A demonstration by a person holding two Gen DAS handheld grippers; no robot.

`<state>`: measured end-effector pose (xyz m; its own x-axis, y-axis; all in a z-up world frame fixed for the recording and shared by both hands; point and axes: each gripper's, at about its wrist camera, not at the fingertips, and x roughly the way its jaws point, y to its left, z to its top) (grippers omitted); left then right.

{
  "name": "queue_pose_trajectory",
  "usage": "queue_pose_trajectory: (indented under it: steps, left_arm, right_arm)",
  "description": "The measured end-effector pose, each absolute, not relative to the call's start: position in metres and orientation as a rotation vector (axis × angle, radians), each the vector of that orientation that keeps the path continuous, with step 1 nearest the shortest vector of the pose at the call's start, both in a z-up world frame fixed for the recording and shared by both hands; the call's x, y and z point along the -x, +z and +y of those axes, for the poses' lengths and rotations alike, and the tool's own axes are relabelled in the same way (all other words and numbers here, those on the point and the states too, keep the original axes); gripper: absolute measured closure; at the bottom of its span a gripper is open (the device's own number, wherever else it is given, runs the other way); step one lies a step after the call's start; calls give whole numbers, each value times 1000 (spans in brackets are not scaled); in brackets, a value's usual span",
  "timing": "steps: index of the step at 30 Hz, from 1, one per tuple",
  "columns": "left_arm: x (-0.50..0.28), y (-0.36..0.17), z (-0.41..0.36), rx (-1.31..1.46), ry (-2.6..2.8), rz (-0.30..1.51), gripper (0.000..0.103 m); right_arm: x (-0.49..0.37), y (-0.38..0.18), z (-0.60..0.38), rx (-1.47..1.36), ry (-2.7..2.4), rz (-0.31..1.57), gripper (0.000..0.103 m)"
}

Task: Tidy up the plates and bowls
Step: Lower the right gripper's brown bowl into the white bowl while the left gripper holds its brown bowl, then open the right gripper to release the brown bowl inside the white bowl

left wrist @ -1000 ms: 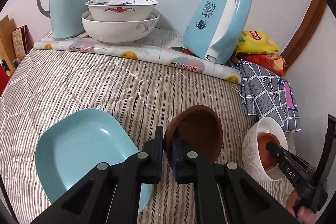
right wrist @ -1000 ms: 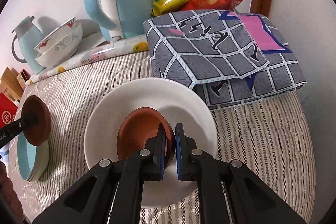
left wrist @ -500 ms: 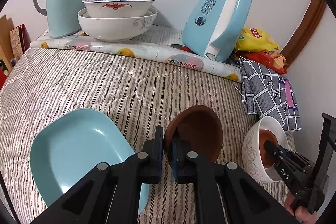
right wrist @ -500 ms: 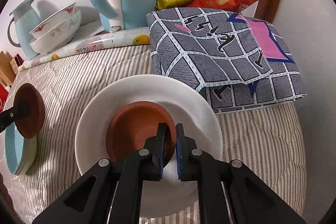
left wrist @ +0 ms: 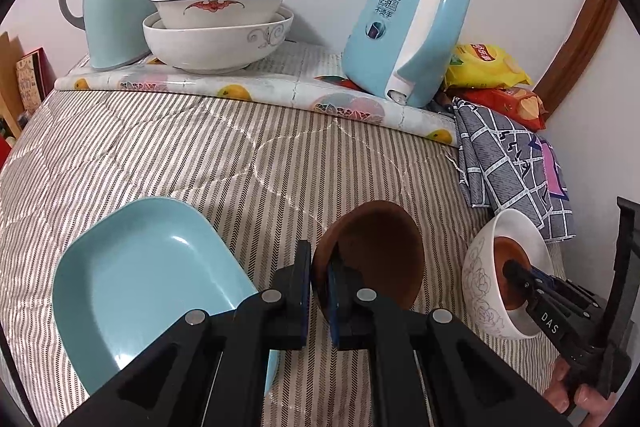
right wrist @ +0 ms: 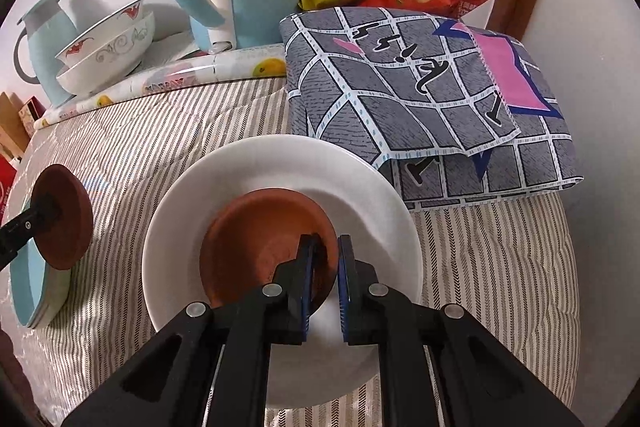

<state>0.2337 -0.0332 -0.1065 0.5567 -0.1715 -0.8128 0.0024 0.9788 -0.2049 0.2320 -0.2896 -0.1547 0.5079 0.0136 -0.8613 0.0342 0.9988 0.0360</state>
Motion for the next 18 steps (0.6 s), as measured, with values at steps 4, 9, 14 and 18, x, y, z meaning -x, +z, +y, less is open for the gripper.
queue_pose_trajectory:
  steps: [4,9,14,18]
  left_arm:
    - [-232,-105,-33,188,-100,972,95]
    - [-230,-103,-34,191,-105,966,95]
    - [-228,-100,-40,186,-120,964,95]
    - [-225,-94,-51,169,-140,955,95]
  right_arm:
    - [-230,-153,-290,-64,-6,1038,82]
    - [-226,-147,-288,-51,-23,1016,65]
    - [-221,-142,-293,-80,-12,1005,65]
    - [-213,-131,-299,-93,-14,966,65]
